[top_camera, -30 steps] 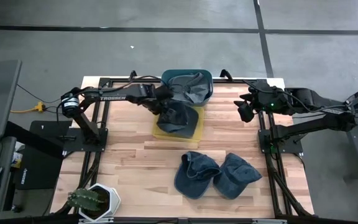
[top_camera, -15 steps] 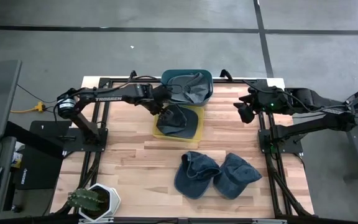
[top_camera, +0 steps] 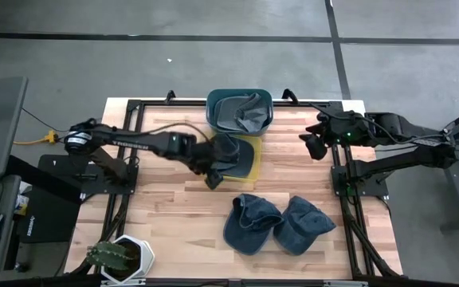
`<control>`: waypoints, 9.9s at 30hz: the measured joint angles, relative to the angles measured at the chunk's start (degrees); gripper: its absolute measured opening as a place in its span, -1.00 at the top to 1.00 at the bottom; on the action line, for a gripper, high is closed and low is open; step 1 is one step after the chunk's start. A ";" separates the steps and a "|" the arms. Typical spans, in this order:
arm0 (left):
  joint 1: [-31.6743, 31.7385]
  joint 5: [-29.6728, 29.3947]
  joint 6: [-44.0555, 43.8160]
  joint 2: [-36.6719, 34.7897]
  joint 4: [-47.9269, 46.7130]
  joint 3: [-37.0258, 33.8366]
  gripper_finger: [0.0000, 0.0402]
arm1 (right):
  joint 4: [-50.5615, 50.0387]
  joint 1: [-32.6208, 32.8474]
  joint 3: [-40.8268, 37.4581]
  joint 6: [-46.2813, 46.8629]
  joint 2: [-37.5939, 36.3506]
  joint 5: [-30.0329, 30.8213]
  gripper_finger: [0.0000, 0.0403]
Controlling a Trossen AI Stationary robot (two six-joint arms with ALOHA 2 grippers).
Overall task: Pick & Place hat
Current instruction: Put the left blue cap into the yellow bin
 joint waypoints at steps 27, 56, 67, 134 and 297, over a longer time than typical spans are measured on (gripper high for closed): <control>-8.60 -2.13 -7.70 4.95 10.45 -0.04 -0.27 | -4.47 10.88 -0.01 10.19 10.61 -8.07 0.07; -8.57 -1.82 -33.84 11.58 21.74 -0.02 -0.27 | -16.91 43.11 -0.02 42.61 20.55 4.90 0.09; -6.45 2.20 -36.00 11.58 22.90 -0.02 -0.27 | -16.37 52.04 -0.02 47.16 20.55 8.28 0.09; -11.26 11.17 -33.85 33.44 3.95 23.34 -0.25 | -11.98 54.12 -0.02 48.75 26.99 7.82 0.08; 0.62 -1.91 8.14 13.22 -20.65 41.92 0.15 | 48.16 26.35 -27.19 18.87 18.49 0.19 0.97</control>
